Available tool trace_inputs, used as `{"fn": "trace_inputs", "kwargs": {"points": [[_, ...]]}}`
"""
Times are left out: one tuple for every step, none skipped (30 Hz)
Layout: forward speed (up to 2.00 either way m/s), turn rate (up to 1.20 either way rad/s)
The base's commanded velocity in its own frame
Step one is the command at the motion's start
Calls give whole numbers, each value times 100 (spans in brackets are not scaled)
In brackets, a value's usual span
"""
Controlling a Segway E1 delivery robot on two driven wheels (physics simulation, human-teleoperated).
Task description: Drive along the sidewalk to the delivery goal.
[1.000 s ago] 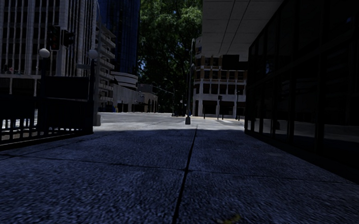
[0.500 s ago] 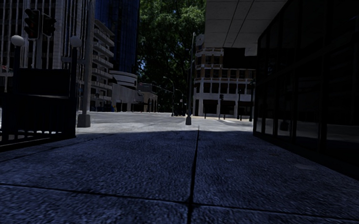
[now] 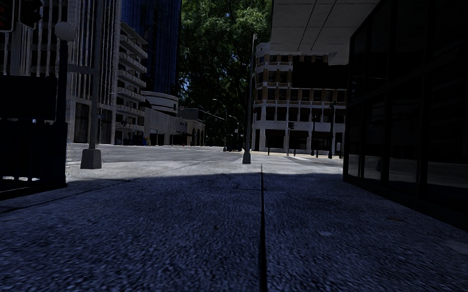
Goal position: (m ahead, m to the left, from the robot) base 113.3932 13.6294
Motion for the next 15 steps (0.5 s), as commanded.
{"fn": "trace_inputs", "kwargs": {"points": [[191, 0], [191, 0], [191, 0], [191, 0], [191, 0], [191, 0], [191, 0], [191, 0], [191, 0], [191, 0], [191, 0], [191, 0], [191, 0], [191, 0], [191, 0]]}}
